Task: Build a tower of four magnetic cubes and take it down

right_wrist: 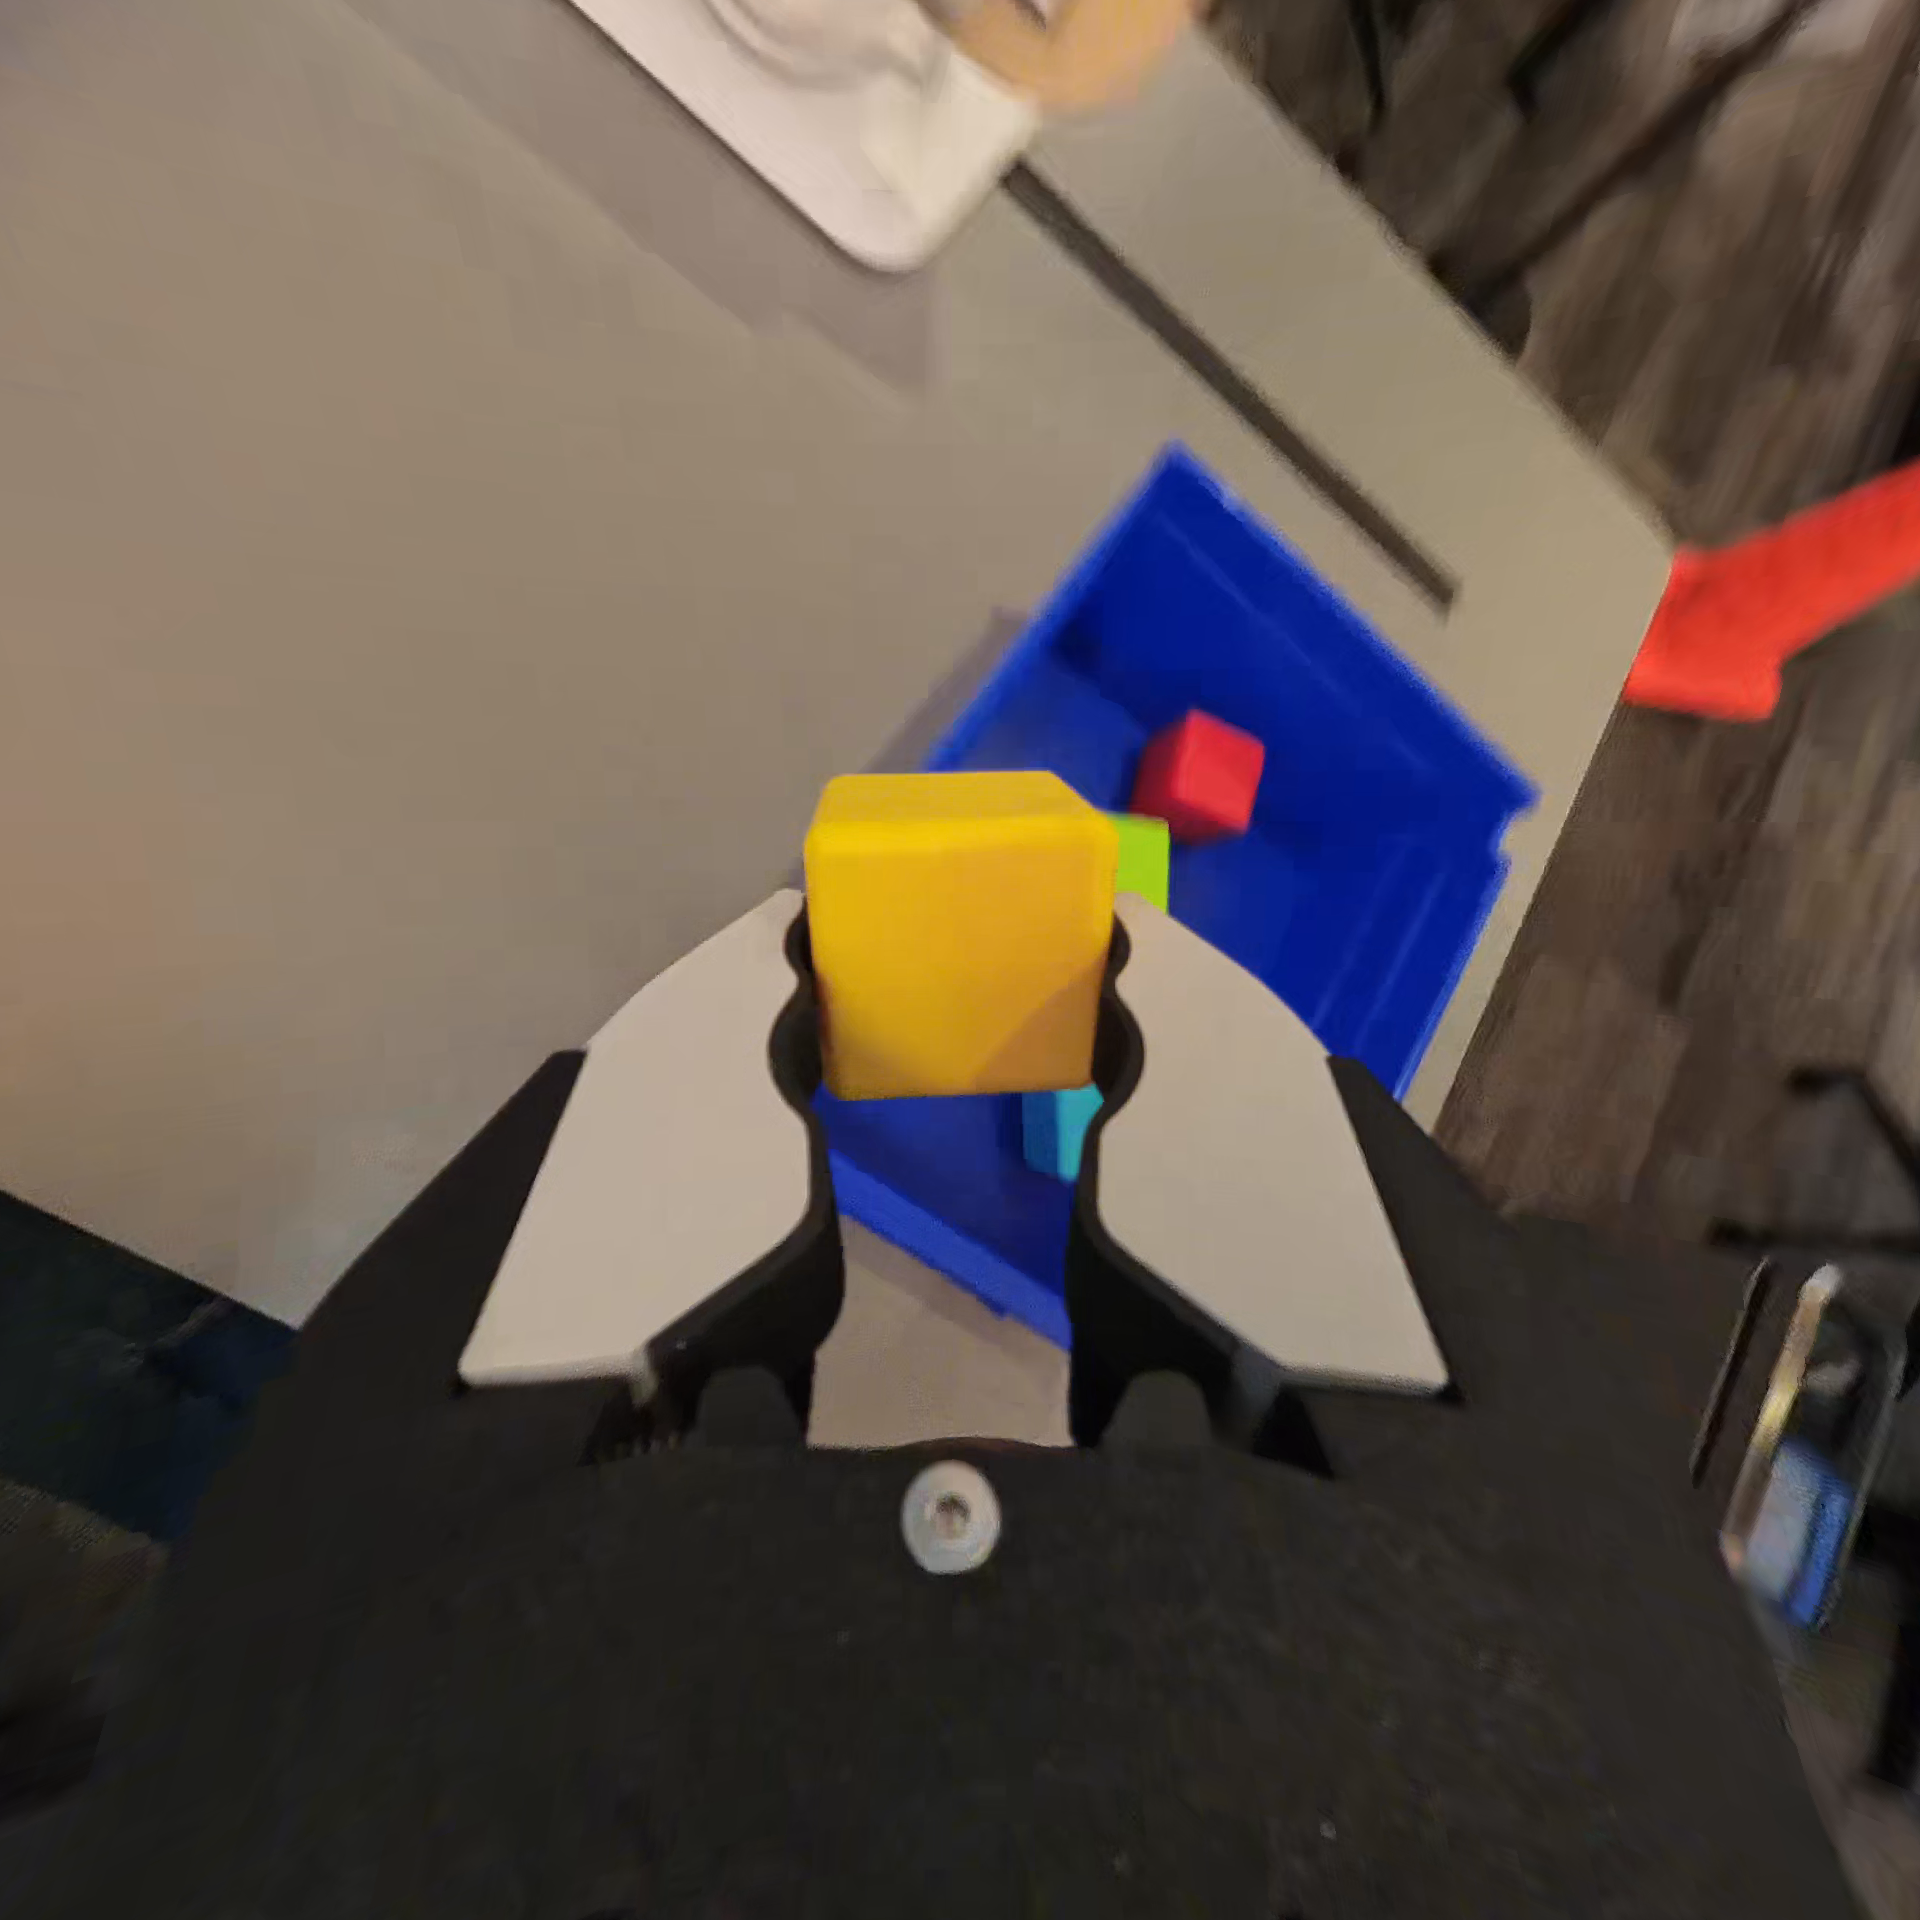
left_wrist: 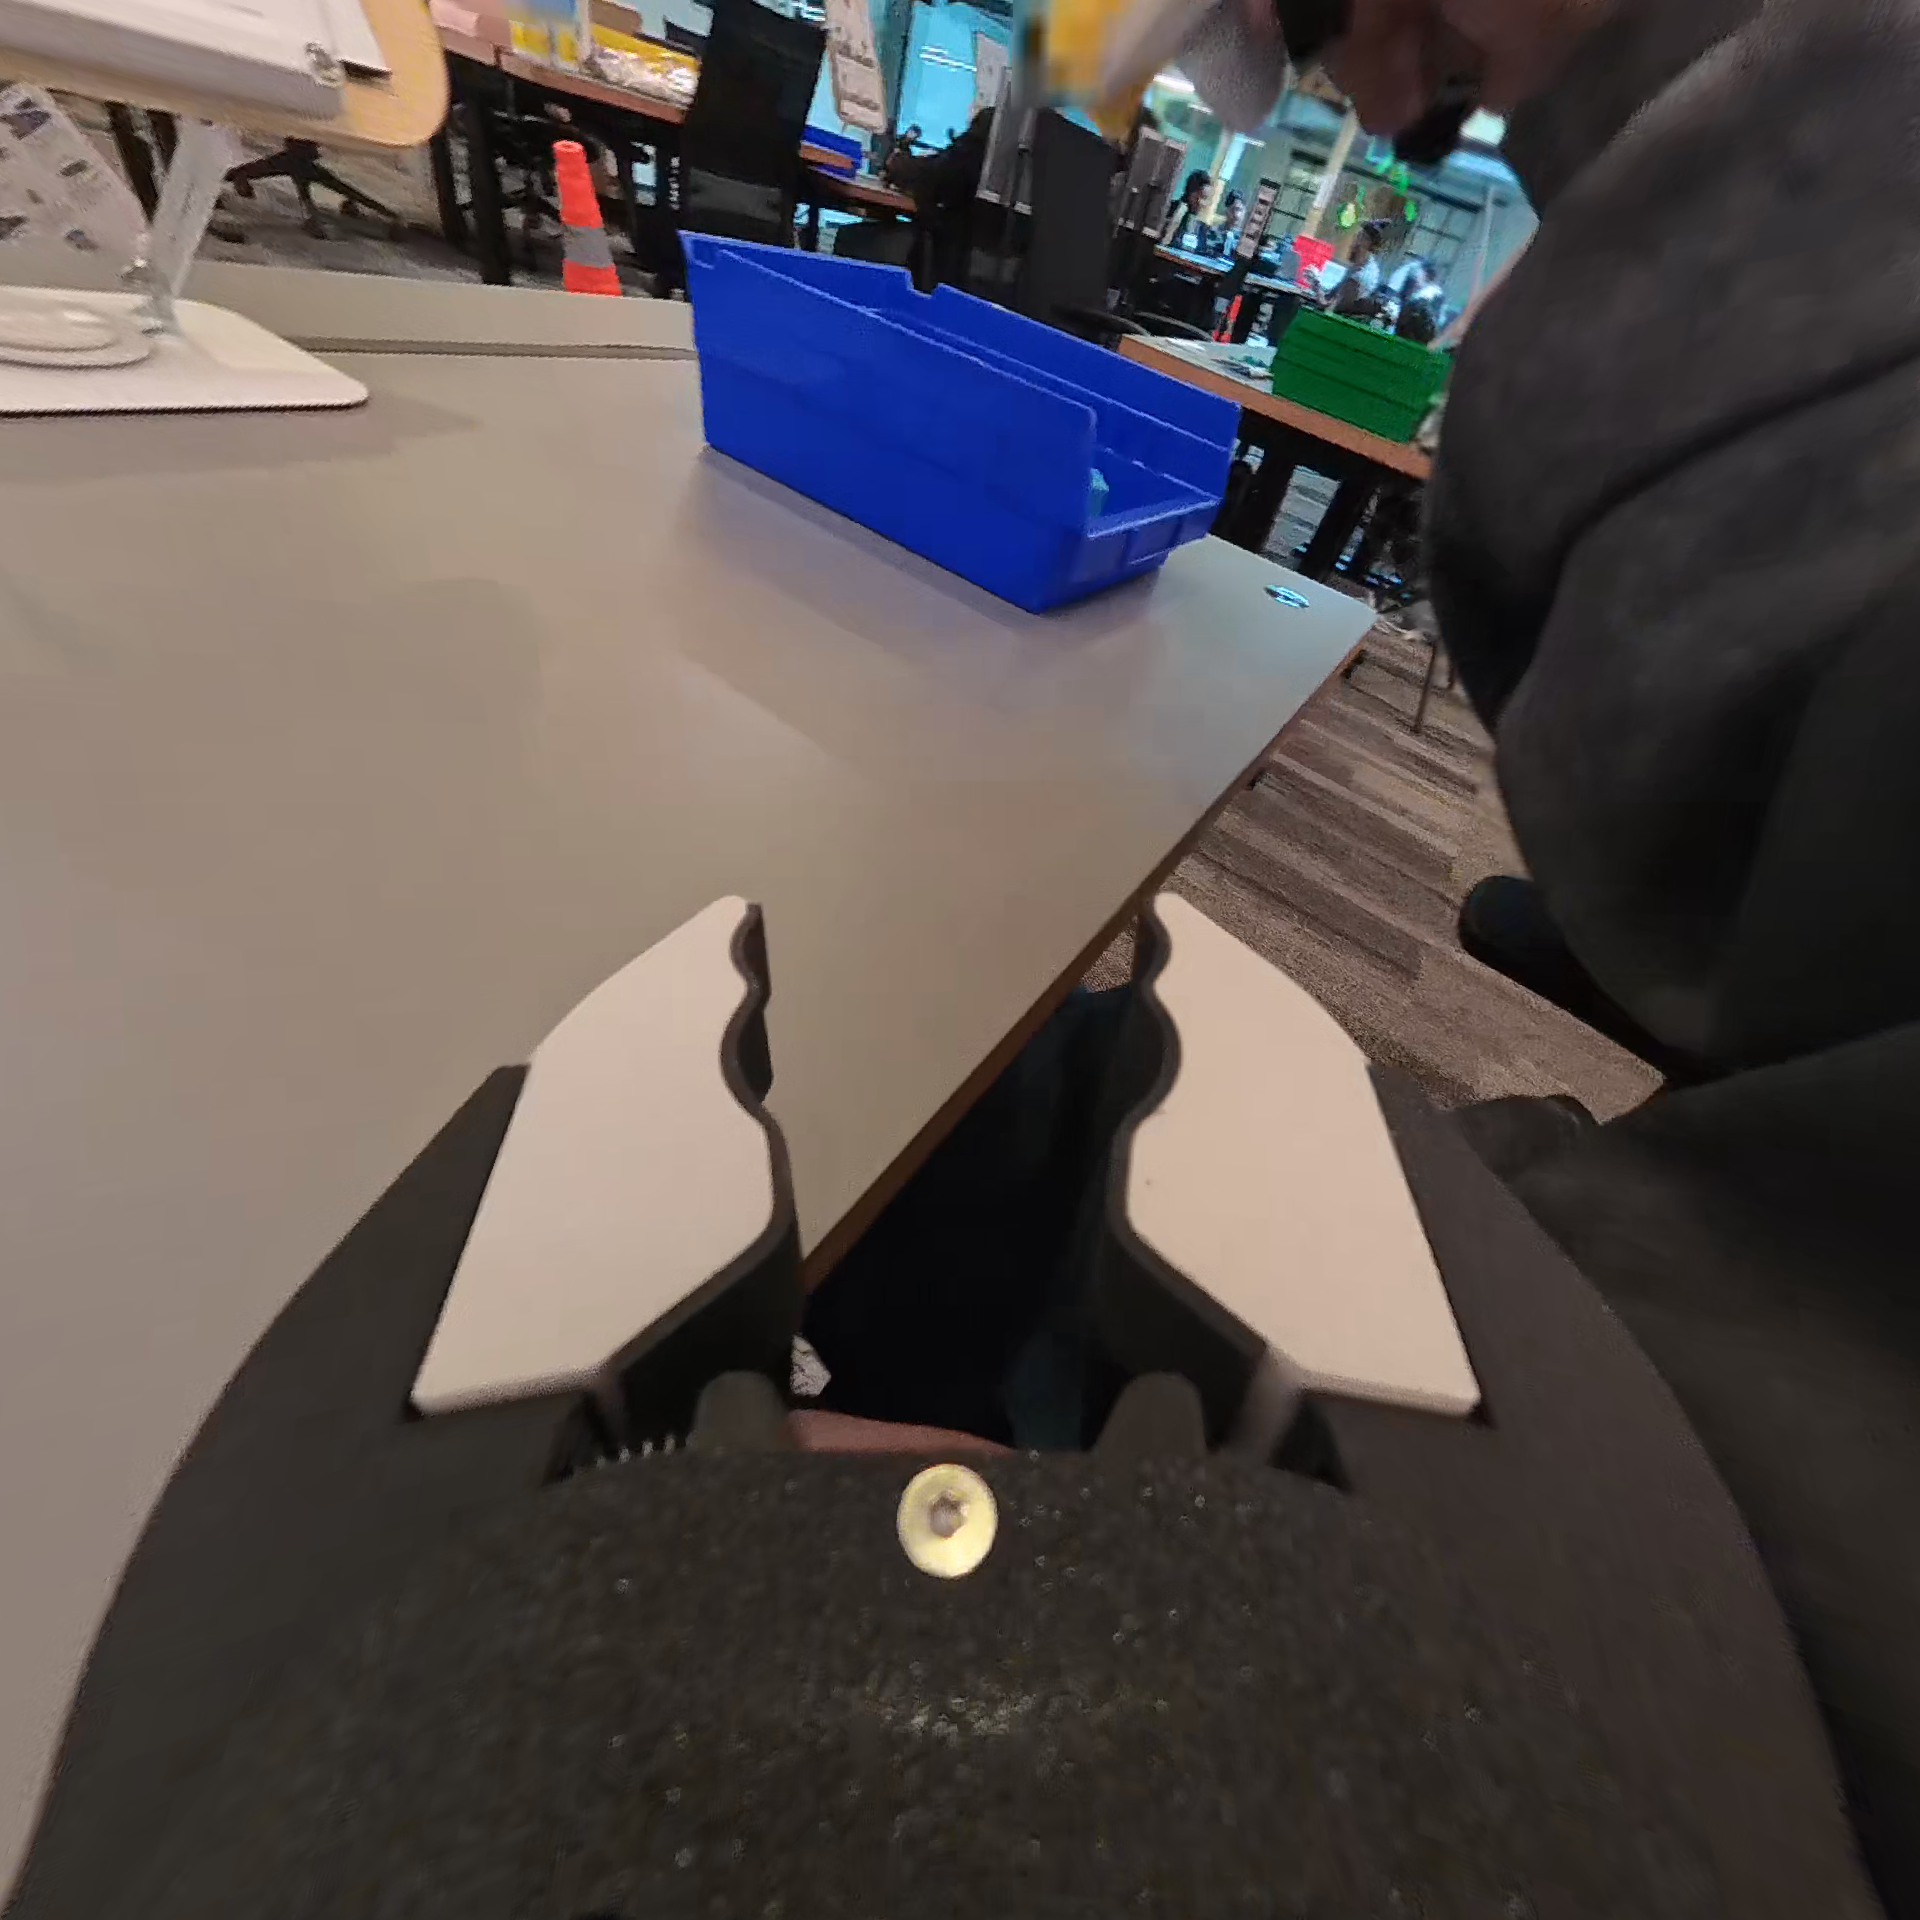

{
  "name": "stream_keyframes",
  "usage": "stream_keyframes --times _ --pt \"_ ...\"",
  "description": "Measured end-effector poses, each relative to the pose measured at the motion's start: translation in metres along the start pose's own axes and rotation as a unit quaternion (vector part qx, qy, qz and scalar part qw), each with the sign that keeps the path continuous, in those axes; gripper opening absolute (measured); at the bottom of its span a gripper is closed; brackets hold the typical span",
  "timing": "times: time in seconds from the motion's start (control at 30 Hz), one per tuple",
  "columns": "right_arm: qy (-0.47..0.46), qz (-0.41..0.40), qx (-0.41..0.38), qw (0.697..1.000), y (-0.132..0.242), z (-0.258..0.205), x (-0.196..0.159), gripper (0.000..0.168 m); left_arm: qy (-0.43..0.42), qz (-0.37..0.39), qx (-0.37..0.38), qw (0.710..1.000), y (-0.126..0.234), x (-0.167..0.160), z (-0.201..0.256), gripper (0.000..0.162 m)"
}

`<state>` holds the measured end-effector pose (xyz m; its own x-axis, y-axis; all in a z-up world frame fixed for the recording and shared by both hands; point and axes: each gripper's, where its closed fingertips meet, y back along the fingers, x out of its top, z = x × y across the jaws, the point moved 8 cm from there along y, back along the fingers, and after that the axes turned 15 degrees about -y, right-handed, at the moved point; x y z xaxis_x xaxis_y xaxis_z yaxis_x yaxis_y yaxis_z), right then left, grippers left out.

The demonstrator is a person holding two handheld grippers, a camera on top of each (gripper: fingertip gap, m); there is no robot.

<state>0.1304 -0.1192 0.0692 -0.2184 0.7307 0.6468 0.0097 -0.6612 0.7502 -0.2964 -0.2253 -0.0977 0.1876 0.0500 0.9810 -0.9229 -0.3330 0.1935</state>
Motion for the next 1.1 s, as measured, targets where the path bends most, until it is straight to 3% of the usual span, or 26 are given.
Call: stream_keyframes --times 0.13,0.3,0.5,0.53,0.63,0.73,0.87,0.97,1.03,1.1 --pt "-0.071 -0.1 0.013 0.992 -0.062 0.031 -0.048 0.05 -0.006 -0.018 0.018 1.0 -0.009 -0.002 -0.005 0.071" --pt "-0.066 -0.205 0.036 0.976 -0.131 0.023 -0.083 0.051 -0.07 -0.063 0.051 0.994 -0.04 -0.002 -0.004 0.072" --pt "-0.057 -0.231 0.056 0.97 -0.153 0.017 -0.09 0.051 -0.074 -0.072 0.067 0.992 -0.122 0.036 0.021 0.068" --pt "-0.055 -0.226 0.05 0.971 -0.152 0.019 -0.089 0.058 -0.072 -0.075 0.07 0.992 -0.142 0.044 0.026 0.067" --pt "-0.066 -0.174 0.027 0.982 -0.126 0.032 -0.085 0.067 -0.064 -0.074 0.056 0.994 -0.207 0.069 0.04 0.071" --pt "-0.115 -0.055 -0.008 0.992 -0.064 0.057 -0.09 0.067 -0.052 -0.079 0.064 0.993 -0.272 0.087 0.048 0.076" --pt "-0.238 0.139 -0.051 0.96 0.008 0.098 -0.134 0.065 -0.037 -0.103 0.11 0.988 -0.342 0.089 0.049 0.076" --pt "-0.342 0.215 -0.054 0.913 0.011 0.121 -0.181 0.066 0.002 -0.111 0.135 0.985 -0.365 0.086 0.045 0.061" --pt "-0.38 0.228 -0.026 0.896 -0.005 0.123 -0.201 0.065 0.017 -0.098 0.15 0.984 -0.367 0.087 0.04 0.032" --pt "-0.4 0.232 -0.006 0.887 -0.023 0.116 -0.207 0.063 0.008 -0.1 0.161 0.982 -0.366 0.087 0.037 0.028"
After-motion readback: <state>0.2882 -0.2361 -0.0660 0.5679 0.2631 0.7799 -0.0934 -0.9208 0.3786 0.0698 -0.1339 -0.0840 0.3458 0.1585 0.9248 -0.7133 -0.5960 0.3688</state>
